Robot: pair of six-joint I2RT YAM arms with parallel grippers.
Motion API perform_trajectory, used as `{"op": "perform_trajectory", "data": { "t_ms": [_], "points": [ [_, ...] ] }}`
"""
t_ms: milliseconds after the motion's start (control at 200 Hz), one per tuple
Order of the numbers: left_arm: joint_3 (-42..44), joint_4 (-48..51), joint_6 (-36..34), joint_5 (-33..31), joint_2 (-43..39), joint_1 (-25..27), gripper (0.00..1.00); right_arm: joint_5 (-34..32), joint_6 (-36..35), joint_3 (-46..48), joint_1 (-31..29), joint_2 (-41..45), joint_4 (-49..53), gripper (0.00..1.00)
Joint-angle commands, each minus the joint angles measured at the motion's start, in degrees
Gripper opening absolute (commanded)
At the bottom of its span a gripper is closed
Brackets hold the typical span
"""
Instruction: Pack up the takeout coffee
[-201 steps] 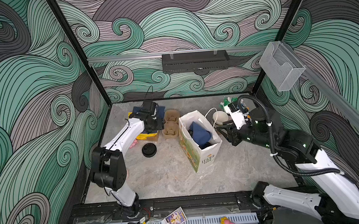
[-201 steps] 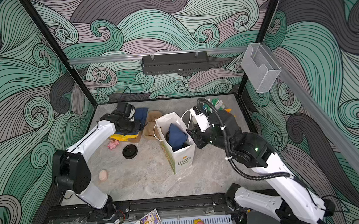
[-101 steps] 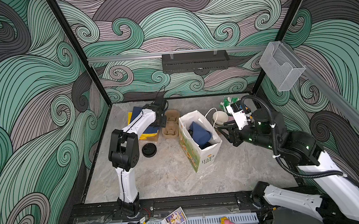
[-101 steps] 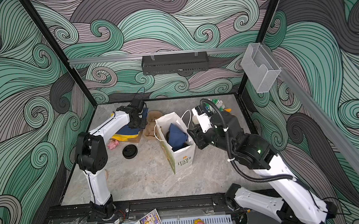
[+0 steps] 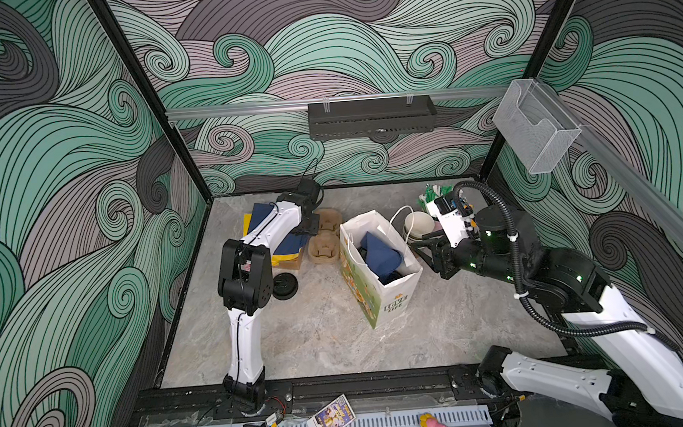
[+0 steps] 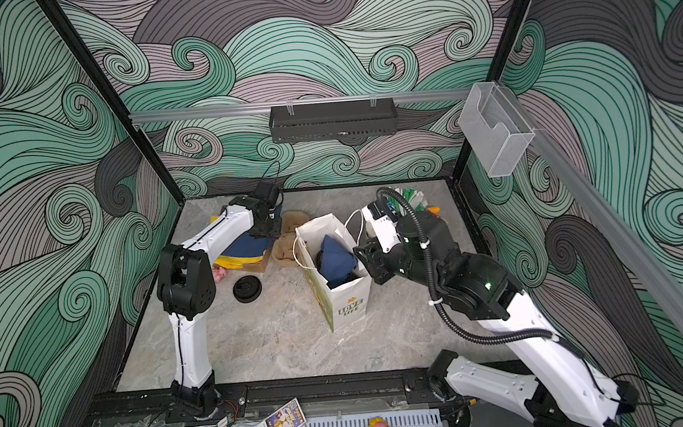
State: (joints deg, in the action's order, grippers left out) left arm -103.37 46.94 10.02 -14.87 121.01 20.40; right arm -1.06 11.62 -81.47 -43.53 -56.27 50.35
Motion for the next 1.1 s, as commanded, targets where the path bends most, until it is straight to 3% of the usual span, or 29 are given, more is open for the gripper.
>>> {"op": "perform_trajectory", "data": {
  "t_ms": [0, 150, 675, 1091],
  "points": [
    [-1.68, 2.72, -0.1, -0.95, 0.9, 0.45, 0.47, 0.58, 0.71, -0.18, -0.37, 0.2, -0.17, 0.4],
    [-1.13, 2.81, -0.39, -1.22, 0.88, 0.53, 0.44, 0.61, 0.69, -0.09, -0.38, 0.13, -0.4, 0.4],
    [0.81, 2.67, -0.71, -3.44, -1.24, 0.43, 0.15, -0.06, 0.16, -0.61, -0.33, 0.45, 0.11, 0.41],
    [2.54, 1.56, 0.75, -3.55, -4.73, 0.33, 0.2, 0.01, 0.12, -0.53, -0.35, 0.46, 0.54, 0.41]
  ]
}}
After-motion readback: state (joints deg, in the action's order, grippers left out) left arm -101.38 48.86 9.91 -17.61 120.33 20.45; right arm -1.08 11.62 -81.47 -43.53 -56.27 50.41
